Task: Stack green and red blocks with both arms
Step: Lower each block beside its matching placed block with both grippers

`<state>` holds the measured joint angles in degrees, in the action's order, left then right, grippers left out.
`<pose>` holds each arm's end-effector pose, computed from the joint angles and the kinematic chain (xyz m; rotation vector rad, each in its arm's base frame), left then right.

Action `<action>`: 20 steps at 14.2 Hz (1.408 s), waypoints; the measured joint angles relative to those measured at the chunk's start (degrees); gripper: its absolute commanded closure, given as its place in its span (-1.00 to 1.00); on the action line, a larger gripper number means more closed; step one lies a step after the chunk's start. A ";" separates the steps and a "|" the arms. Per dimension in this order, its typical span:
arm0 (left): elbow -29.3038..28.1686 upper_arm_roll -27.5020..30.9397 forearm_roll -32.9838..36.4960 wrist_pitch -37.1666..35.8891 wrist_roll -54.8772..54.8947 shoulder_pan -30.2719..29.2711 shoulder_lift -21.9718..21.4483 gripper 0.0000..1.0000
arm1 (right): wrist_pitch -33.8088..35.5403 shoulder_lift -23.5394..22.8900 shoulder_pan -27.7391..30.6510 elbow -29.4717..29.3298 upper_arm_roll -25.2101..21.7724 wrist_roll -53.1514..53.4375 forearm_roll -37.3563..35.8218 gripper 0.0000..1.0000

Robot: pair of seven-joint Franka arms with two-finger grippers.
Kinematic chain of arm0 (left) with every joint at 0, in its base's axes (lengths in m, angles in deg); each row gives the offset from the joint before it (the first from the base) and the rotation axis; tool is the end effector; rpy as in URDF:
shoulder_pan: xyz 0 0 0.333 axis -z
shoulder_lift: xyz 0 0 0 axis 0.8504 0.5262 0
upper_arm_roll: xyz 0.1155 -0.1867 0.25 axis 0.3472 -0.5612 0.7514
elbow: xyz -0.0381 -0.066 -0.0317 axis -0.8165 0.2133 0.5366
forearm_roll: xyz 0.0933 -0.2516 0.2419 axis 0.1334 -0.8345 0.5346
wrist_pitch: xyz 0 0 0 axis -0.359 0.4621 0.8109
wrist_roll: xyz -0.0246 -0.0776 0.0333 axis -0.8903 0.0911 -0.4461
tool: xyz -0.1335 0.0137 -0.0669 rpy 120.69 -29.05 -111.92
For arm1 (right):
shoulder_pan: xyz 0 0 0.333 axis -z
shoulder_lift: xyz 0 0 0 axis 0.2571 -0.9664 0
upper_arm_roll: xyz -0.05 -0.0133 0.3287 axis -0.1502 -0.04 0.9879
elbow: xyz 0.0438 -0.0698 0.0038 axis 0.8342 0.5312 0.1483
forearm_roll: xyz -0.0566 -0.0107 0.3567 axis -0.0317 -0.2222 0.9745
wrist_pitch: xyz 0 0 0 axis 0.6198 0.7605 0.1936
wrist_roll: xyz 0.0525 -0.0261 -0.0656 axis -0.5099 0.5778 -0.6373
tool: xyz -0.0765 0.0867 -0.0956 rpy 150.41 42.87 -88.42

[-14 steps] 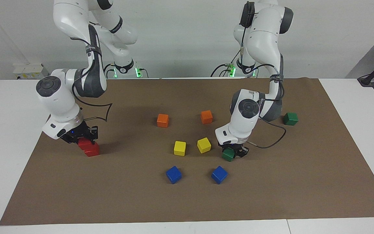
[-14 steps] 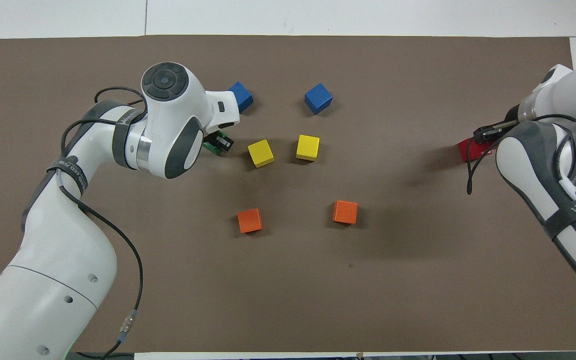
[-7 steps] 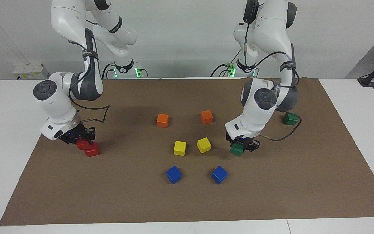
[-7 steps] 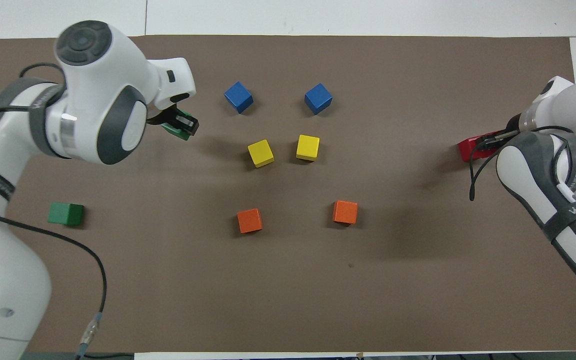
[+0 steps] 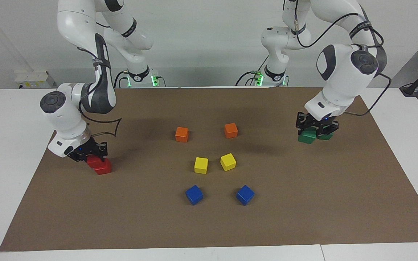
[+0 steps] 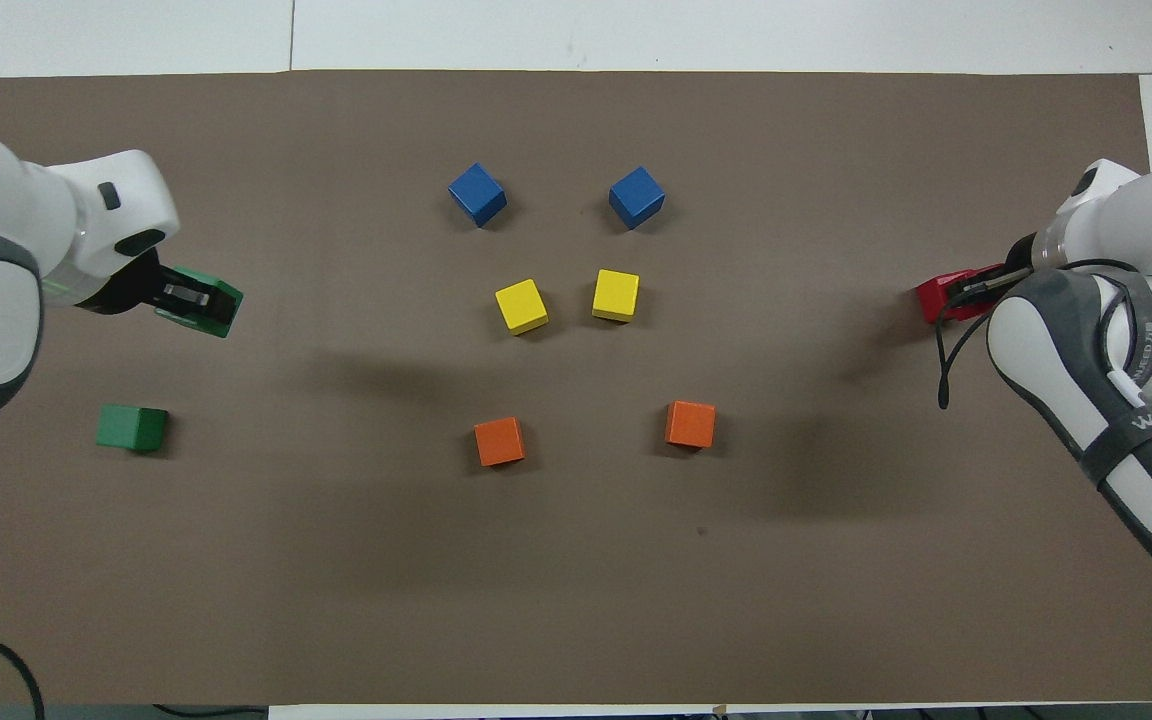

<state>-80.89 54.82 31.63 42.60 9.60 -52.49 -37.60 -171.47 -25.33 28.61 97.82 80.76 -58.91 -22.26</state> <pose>0.5454 -0.0565 0.4766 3.0399 -0.5905 -0.0271 0.5937 -0.0659 0.3394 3.0992 0.3495 0.0522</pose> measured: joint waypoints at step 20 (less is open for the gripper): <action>-23.74 0.24 -0.07 20.46 13.82 -17.31 -6.66 1.00 | -3.05 0.00 -0.08 0.68 0.26 0.12 0.91 1.00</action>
<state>-104.63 55.06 31.56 63.06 23.42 -69.80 -44.26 -174.52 -25.33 28.53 98.50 81.02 -58.79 -21.35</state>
